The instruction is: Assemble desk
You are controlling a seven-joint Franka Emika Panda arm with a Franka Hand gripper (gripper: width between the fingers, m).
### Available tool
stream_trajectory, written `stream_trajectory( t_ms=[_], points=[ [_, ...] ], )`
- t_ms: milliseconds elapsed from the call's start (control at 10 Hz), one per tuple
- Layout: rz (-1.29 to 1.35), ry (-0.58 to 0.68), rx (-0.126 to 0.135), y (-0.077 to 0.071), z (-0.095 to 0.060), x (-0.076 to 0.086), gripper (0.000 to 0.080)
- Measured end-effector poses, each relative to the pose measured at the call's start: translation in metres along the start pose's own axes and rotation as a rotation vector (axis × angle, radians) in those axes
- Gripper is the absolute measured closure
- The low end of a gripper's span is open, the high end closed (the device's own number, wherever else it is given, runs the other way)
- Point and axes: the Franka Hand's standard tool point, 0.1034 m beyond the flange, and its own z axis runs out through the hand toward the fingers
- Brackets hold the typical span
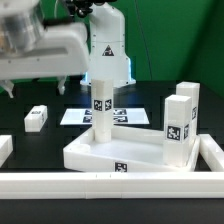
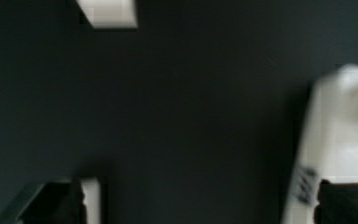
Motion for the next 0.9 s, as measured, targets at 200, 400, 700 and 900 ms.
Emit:
stream_trajectory(
  t_ms=[200,400,700,900],
  points=[
    [0.003,-0.099,0.022,-0.003,0.004,-0.009,0.0151],
    [0.003,-0.227,0.03,-0.005,0.009,-0.009,0.015],
    [-0.076,-0.292,0.052,0.031,0.053,-0.025,0.015],
    [-0.059,-0.301,0.059,0.032,0.058,-0.03,0.015]
  ],
)
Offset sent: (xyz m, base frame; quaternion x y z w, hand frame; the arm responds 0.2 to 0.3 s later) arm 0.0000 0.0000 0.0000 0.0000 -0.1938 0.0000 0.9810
